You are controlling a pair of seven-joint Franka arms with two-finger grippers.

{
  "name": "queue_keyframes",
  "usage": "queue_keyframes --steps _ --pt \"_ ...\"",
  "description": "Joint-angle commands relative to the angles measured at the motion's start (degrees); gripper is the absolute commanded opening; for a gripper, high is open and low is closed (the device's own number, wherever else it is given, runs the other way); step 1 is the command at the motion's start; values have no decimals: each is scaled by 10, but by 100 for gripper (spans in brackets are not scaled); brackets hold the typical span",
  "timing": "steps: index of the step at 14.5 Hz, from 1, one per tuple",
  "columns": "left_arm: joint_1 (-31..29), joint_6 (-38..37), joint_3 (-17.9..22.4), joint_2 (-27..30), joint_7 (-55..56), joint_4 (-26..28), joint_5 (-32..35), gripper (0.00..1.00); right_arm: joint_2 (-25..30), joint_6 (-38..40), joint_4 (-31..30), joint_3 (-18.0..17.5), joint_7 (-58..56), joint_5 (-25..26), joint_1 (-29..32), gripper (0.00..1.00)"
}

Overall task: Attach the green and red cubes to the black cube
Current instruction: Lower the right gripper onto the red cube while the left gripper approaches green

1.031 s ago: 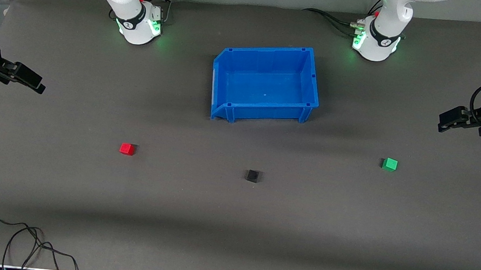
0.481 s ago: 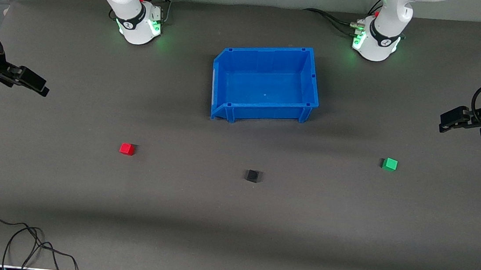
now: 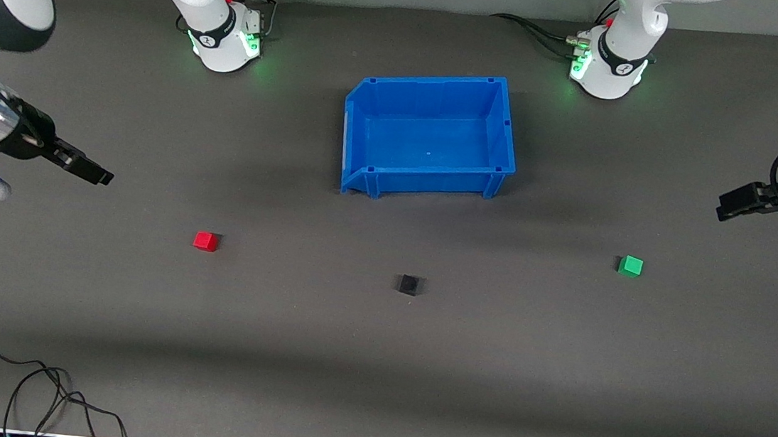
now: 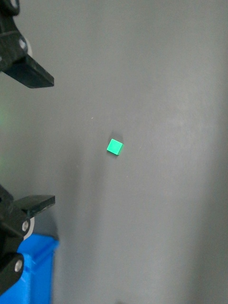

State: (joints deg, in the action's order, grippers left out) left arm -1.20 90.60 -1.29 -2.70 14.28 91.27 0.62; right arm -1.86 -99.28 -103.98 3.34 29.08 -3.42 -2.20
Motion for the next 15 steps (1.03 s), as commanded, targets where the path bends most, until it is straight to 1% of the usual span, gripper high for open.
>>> queue_keyframes --steps 1,3,4,5,7,8,9,11,12,14,15 --pt "-20 -11 0 -13 134 -17 -16 100 -65 -49 -20 4 12 -6 -1 100" --pt "-29 -10 1 -20 213 -15 -34 100 -102 -77 -19 5 30 -10 0 98" --pt "-49 -9 2 -25 255 -14 -48 100 -109 -95 -30 9 54 -15 2 98" --pt "-69 -7 2 -27 288 -12 -72 100 -109 -120 -55 14 90 -24 0 98" --pt "-108 -2 2 -33 331 0 -121 100 -110 -181 -101 14 204 -35 -5 98" --pt "-123 3 2 -35 355 8 -148 100 -126 -205 -111 13 249 -35 -6 98" --pt "-137 9 2 -41 388 17 -168 100 -147 -233 -119 11 271 -36 -10 98" --pt "-151 31 2 -44 433 50 -191 100 -186 -317 -137 12 325 -37 -46 98" --pt "-152 44 3 -44 445 70 -205 100 -202 -358 -146 12 376 -37 -60 98" --pt "-176 76 5 -44 470 111 -256 100 -228 -398 -154 13 450 -36 -85 98" --pt "-182 104 5 -44 470 140 -281 100 -234 -405 -155 14 464 -36 -91 98"
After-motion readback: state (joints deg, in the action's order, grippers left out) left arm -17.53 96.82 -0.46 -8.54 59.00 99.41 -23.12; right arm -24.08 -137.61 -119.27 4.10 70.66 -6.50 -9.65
